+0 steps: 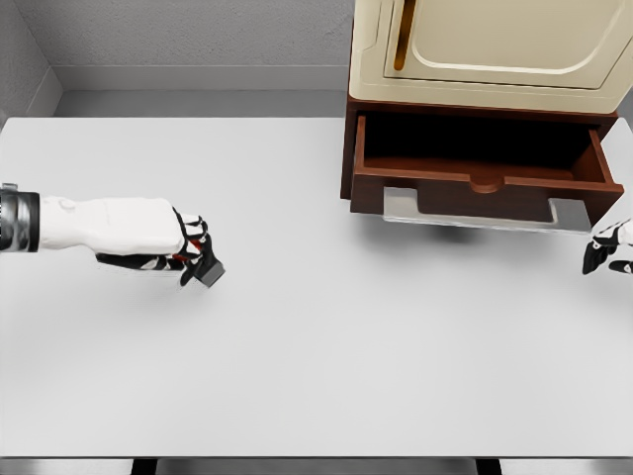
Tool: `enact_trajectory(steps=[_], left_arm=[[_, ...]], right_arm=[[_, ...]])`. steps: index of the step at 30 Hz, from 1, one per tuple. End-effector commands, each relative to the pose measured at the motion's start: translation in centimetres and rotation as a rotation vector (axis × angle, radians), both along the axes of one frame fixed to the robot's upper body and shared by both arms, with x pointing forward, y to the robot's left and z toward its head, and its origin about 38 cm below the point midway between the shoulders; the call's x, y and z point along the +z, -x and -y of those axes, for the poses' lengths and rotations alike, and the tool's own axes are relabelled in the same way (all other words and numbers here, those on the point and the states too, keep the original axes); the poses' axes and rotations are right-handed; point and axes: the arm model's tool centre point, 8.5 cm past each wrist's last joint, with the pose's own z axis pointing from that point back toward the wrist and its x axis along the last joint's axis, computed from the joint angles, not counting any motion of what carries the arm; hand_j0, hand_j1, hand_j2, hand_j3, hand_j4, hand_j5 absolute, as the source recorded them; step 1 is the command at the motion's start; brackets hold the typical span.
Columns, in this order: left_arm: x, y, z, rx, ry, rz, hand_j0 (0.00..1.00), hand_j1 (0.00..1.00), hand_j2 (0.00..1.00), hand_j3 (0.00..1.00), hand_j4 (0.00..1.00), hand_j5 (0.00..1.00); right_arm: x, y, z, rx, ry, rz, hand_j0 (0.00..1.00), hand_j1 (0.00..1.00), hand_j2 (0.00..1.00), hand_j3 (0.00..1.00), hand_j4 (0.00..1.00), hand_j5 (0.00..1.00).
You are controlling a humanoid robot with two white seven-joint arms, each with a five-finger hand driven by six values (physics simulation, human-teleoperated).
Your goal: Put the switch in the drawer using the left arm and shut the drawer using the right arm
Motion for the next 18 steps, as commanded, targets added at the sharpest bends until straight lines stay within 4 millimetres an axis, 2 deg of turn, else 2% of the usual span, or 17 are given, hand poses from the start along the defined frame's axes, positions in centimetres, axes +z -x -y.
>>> enact_trajectory(steps=[1,6,10,16,18], left_arm=[[-0.3,-0.3,1.3,-0.016,0.037,-0.009,0.32,0.32,0.32,0.32,0.32,0.32],[0.1,-2.1,3.2,-0.022,0.085,0.006,0.32,0.32,0.32,0.32,0.32,0.32],[1.1,-2.4,4.4,-0.048,0.106,0.031,0.32,0.32,0.32,0.32,0.32,0.32],[2.2,-2.6,4.6,-0.054,0.121,0.045,0.32,0.32,0.32,0.32,0.32,0.32],[3.1,-2.8,4.6,-0.056,0.137,0.051,0.32,0.32,0.32,0.32,0.32,0.32]], right_arm=[[0.1,0.0,-0.2,0.002,-0.004,0.0,0.5,0.5,0.5,0.5,0.5,0.5],[0.1,0.0,-0.1,0.002,-0.003,0.0,0.5,0.5,0.5,0.5,0.5,0.5],[-0.3,0.3,0.0,0.0,0.0,-0.014,0.5,0.5,0.5,0.5,0.5,0.5],[-0.3,0.3,-0.3,0.008,-0.003,-0.012,0.5,0.5,0.5,0.5,0.5,0.5],[-0.3,0.3,-0.3,0.008,-0.003,-0.012,0.5,0.5,0.5,0.5,0.5,0.5]])
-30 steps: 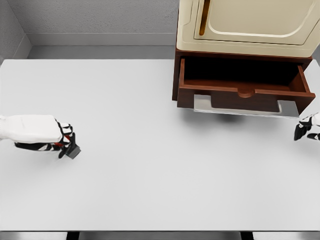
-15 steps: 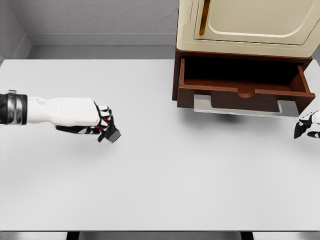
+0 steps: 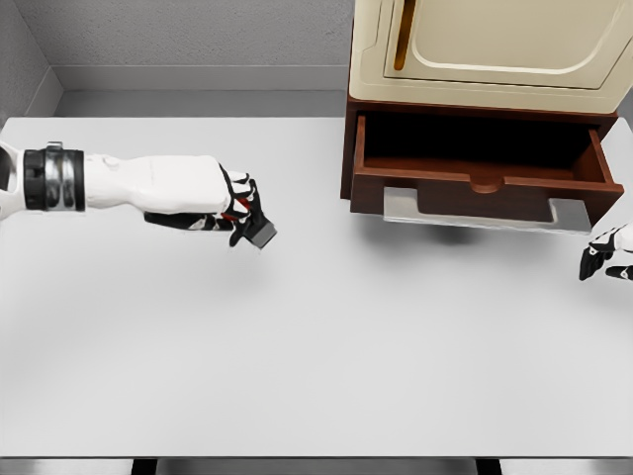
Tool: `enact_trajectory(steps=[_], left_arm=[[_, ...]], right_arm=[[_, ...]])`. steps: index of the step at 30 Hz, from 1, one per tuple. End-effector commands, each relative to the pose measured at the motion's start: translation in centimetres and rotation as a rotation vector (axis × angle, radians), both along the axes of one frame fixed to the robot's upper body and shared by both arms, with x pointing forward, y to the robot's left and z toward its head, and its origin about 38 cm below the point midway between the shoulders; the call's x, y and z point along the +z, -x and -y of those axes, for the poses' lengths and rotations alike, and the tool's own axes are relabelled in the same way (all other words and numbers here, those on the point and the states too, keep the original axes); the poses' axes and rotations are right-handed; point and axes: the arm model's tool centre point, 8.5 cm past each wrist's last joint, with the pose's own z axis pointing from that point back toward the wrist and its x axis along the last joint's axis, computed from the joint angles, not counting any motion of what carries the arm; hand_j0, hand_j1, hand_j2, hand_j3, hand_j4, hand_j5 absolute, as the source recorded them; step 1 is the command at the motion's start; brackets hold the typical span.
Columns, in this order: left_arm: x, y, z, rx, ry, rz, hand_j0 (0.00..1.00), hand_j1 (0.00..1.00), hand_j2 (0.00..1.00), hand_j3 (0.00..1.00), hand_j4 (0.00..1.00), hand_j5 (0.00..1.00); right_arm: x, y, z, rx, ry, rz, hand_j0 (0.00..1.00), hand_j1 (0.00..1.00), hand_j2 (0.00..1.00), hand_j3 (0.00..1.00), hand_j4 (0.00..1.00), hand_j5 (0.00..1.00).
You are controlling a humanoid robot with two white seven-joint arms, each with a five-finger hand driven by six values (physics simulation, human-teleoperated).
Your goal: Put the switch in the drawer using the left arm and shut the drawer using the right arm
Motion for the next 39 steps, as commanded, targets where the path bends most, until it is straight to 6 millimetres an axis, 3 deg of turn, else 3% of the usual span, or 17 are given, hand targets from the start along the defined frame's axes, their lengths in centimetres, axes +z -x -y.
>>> enact_trajectory(steps=[1,16,24,29,35,39], left_arm=[[0.3,0.0,0.0,0.001,0.023,-0.014,0.32,0.32,0.32,0.32,0.32,0.32],[5.0,-0.9,2.3,-0.052,0.096,0.063,0.32,0.32,0.32,0.32,0.32,0.32],[5.7,-1.9,3.3,-0.056,0.123,0.069,0.32,0.32,0.32,0.32,0.32,0.32],[6.4,-2.6,5.4,-0.084,0.159,0.076,0.32,0.32,0.32,0.32,0.32,0.32],[7.5,-2.6,6.8,-0.114,0.176,0.096,0.32,0.32,0.32,0.32,0.32,0.32],[7.4,-3.7,7.6,-0.102,0.196,0.08,0.32,0.32,0.32,0.32,0.32,0.32]], right_arm=[[0.1,0.0,0.0,-0.003,-0.004,0.0,0.5,0.5,0.5,0.5,0.5,0.5],[0.2,0.0,0.0,-0.003,-0.003,0.003,0.51,0.51,0.51,0.51,0.51,0.51],[0.2,0.0,0.0,-0.003,-0.005,0.003,0.51,0.51,0.51,0.51,0.51,0.51],[0.3,-0.1,0.0,-0.002,-0.006,0.006,0.51,0.51,0.51,0.51,0.51,0.51],[0.3,-0.1,-0.1,-0.002,-0.007,0.008,0.51,0.51,0.51,0.51,0.51,0.51],[0.3,-0.2,-0.1,-0.001,-0.009,0.009,0.51,0.51,0.51,0.51,0.51,0.51]])
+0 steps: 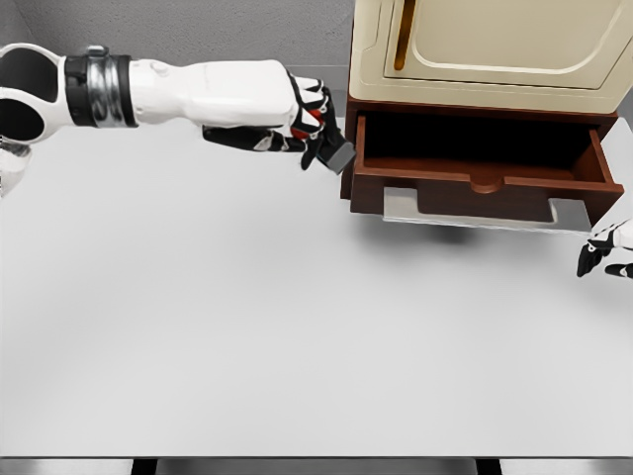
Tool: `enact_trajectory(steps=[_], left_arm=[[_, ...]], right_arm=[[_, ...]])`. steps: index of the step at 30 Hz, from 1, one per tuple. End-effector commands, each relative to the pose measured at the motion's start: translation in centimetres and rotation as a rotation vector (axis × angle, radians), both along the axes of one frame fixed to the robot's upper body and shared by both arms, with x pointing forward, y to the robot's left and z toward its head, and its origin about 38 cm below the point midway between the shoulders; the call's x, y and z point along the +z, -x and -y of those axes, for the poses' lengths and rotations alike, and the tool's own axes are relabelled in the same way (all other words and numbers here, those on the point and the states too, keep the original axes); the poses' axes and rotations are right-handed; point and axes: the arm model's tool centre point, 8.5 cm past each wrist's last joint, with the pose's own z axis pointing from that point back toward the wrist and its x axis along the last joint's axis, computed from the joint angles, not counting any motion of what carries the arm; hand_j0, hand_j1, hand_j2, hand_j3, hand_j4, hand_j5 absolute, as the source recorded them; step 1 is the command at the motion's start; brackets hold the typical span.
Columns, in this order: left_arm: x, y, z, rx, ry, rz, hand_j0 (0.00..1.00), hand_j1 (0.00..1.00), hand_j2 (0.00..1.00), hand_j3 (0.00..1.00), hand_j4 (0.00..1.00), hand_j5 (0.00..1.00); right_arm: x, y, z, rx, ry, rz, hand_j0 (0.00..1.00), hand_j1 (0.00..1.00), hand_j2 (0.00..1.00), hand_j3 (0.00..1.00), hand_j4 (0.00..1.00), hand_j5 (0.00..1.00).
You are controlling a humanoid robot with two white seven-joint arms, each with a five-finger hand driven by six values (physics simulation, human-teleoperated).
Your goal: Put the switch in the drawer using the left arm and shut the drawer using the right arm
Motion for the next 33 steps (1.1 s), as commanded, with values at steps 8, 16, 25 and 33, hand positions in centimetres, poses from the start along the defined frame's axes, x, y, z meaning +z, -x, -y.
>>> enact_trajectory(steps=[8,16,25,33], left_arm=[[0.3,-0.9,2.2,-0.02,0.041,-0.018,0.32,0.32,0.32,0.32,0.32,0.32],[0.8,-0.5,4.5,-0.07,0.071,-0.02,0.32,0.32,0.32,0.32,0.32,0.32],[0.3,-2.3,6.0,-0.07,0.171,-0.143,0.32,0.32,0.32,0.32,0.32,0.32],[0.3,-1.5,8.8,-0.128,0.183,-0.144,0.32,0.32,0.32,0.32,0.32,0.32]], right_arm=[[0.1,0.0,0.1,-0.004,-0.003,0.0,0.51,0.51,0.51,0.51,0.51,0.51],[0.1,0.0,0.0,-0.004,-0.003,0.0,0.51,0.51,0.51,0.51,0.51,0.51],[0.1,-0.1,-0.1,-0.002,-0.008,0.003,0.52,0.52,0.52,0.52,0.52,0.52],[0.1,-0.1,-0.1,-0.003,-0.009,0.003,0.52,0.52,0.52,0.52,0.52,0.52]])
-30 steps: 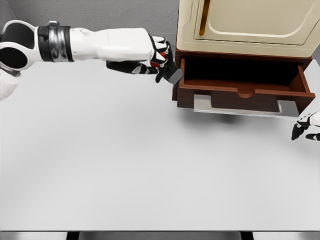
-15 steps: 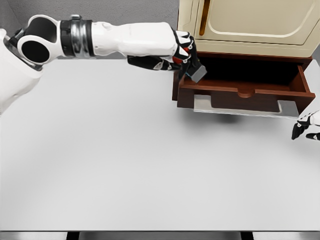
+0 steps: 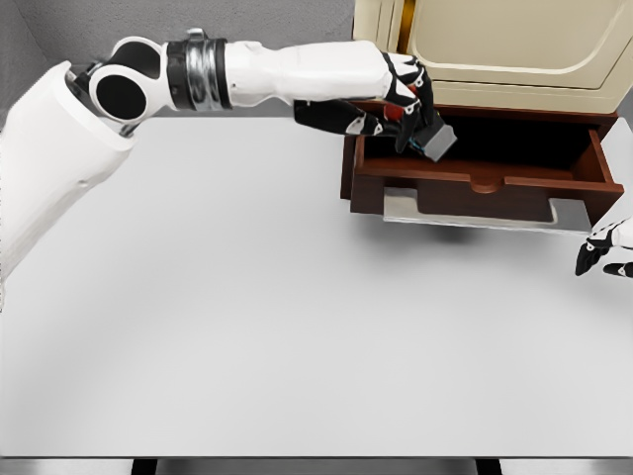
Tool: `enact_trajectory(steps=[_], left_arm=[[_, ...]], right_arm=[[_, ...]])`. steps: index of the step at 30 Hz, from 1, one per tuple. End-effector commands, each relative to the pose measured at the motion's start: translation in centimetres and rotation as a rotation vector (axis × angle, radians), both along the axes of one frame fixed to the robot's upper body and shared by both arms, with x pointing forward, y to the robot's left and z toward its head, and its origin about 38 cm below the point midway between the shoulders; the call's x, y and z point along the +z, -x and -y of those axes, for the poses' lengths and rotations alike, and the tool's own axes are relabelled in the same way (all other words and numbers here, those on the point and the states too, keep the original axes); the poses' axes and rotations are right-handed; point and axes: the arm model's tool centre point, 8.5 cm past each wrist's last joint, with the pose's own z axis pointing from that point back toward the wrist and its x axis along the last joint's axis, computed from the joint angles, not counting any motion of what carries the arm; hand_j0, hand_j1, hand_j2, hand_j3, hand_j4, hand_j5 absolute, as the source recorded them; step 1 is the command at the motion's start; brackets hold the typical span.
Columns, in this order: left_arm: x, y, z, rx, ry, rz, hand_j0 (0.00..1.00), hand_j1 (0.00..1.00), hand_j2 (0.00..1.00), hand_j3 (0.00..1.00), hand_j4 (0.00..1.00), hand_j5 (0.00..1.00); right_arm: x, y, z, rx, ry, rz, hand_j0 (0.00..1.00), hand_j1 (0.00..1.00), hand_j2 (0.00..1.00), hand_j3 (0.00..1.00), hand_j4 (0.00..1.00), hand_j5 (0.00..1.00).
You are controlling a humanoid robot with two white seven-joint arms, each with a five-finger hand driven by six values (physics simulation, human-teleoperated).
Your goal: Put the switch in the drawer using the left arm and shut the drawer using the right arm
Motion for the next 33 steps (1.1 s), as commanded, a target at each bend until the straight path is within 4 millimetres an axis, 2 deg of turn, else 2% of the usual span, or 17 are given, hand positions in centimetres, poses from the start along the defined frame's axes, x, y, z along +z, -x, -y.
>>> enact_trajectory(steps=[1,8,12,24,25,27,33], left_arm=[[0.1,0.2,0.7,-0.013,0.011,-0.006,0.32,0.32,0.32,0.32,0.32,0.32],[-0.5,-0.4,1.8,-0.006,0.004,-0.015,0.32,0.32,0.32,0.32,0.32,0.32],[-1.9,-1.8,2.6,0.033,-0.012,-0.05,0.32,0.32,0.32,0.32,0.32,0.32],[-2.1,-2.3,2.3,0.05,-0.014,-0.058,0.32,0.32,0.32,0.32,0.32,0.32],[-2.4,-2.9,2.2,0.068,-0.018,-0.072,0.32,0.32,0.32,0.32,0.32,0.32],[-2.9,-3.7,2.3,0.091,-0.025,-0.091,0.32,0.32,0.32,0.32,0.32,0.32],[-3.0,-3.5,3.1,0.081,-0.029,-0.086,0.33,0.33,0.33,0.33,0.33,0.33]], right_arm=[[0.1,0.0,0.0,-0.004,-0.004,0.0,0.52,0.52,0.52,0.52,0.52,0.52],[0.1,0.0,0.0,-0.004,-0.004,0.0,0.52,0.52,0.52,0.52,0.52,0.52],[0.1,0.0,0.0,-0.004,-0.004,0.0,0.52,0.52,0.52,0.52,0.52,0.52],[0.2,0.0,0.1,-0.004,-0.003,0.002,0.52,0.52,0.52,0.52,0.52,0.52],[0.2,0.0,0.1,-0.004,-0.003,0.002,0.52,0.52,0.52,0.52,0.52,0.52],[0.2,0.0,0.1,-0.005,-0.001,0.002,0.52,0.52,0.52,0.52,0.52,0.52],[0.2,0.0,0.1,-0.004,-0.003,0.002,0.52,0.52,0.52,0.52,0.52,0.52]])
